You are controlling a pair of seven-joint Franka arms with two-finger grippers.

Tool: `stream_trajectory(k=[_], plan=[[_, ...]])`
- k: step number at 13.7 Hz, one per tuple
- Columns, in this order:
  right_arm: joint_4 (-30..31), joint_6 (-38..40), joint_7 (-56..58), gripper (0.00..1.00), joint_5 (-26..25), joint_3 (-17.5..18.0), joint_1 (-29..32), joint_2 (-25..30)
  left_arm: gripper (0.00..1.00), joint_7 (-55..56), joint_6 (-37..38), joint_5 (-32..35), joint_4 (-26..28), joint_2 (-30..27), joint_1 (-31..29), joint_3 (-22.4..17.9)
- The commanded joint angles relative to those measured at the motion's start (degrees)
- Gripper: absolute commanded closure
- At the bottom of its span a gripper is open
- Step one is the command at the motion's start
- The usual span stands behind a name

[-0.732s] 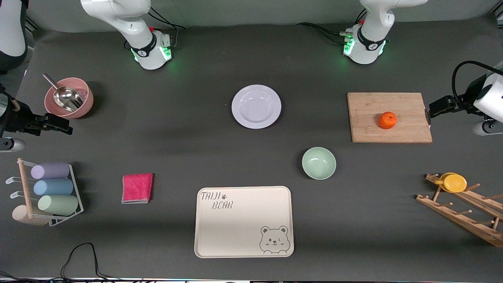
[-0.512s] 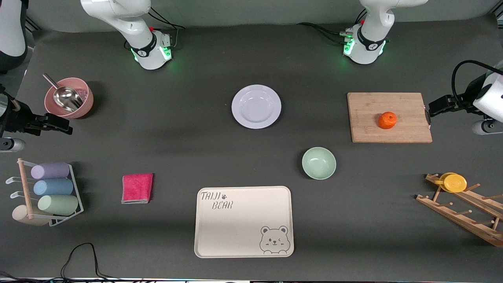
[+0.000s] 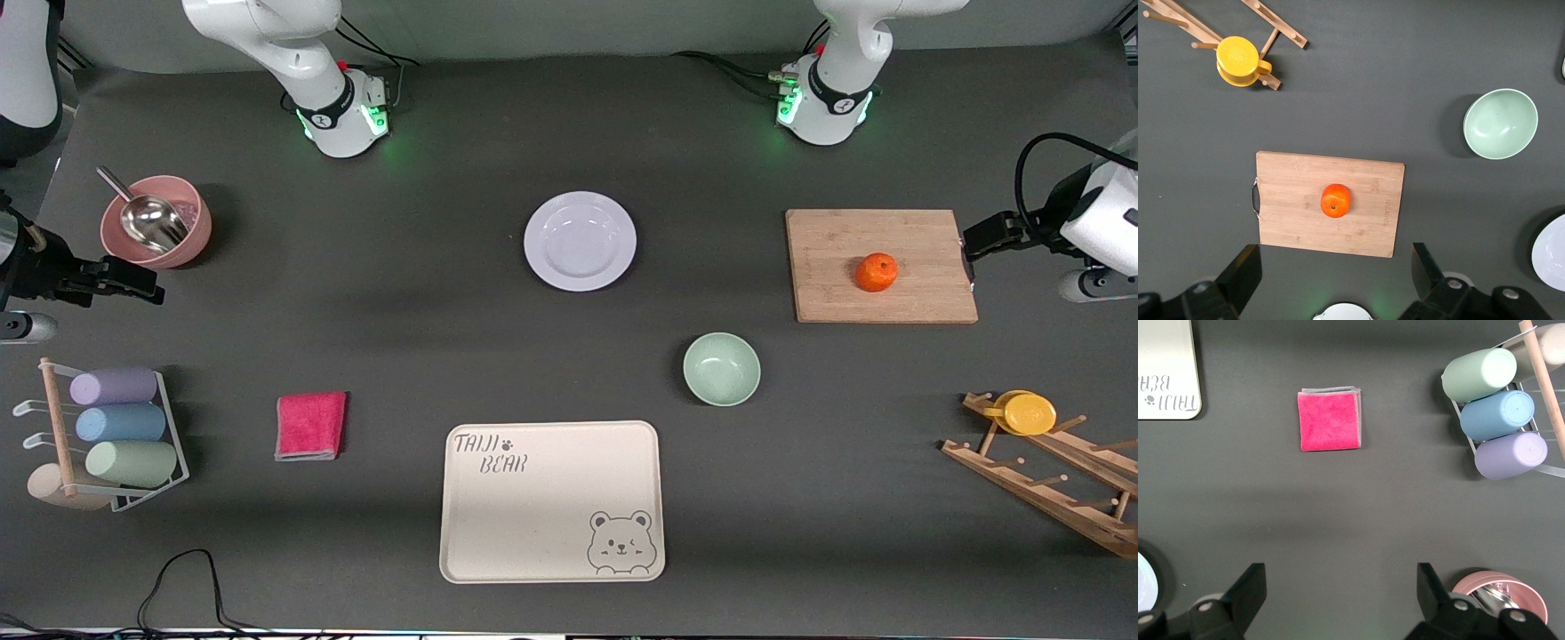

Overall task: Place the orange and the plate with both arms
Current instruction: 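Reach the left gripper to the orange while the right gripper reaches the plate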

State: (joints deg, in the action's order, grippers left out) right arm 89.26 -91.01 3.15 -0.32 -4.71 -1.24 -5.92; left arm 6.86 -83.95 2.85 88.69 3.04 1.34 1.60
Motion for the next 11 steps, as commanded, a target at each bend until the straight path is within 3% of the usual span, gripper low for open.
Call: stream_trajectory(k=[1, 5, 8, 11], plan=[[1.36, -0.13, -1.39, 0.00, -0.30, -0.04, -0.35, 1.35, 0.00, 0.26, 1.15, 0.23, -1.06, 0.03, 1.21, -0.89], [1.97, -0.13, -1.39, 0.00, -0.30, 0.05, -0.61, 1.70, 0.00, 0.26, 2.82, 0.23, 1.30, -3.20, 0.51, -1.07], [4.68, 0.14, -3.13, 0.00, -0.21, 0.05, -3.07, 5.02, 0.00, -0.62, 3.09, 0.23, 11.99, -13.82, -0.98, -1.68], [9.87, -0.30, -8.66, 0.00, 0.75, 0.05, -5.61, 10.20, 0.00, -0.71, 3.27, 0.23, 16.42, -17.81, -1.60, -1.33]])
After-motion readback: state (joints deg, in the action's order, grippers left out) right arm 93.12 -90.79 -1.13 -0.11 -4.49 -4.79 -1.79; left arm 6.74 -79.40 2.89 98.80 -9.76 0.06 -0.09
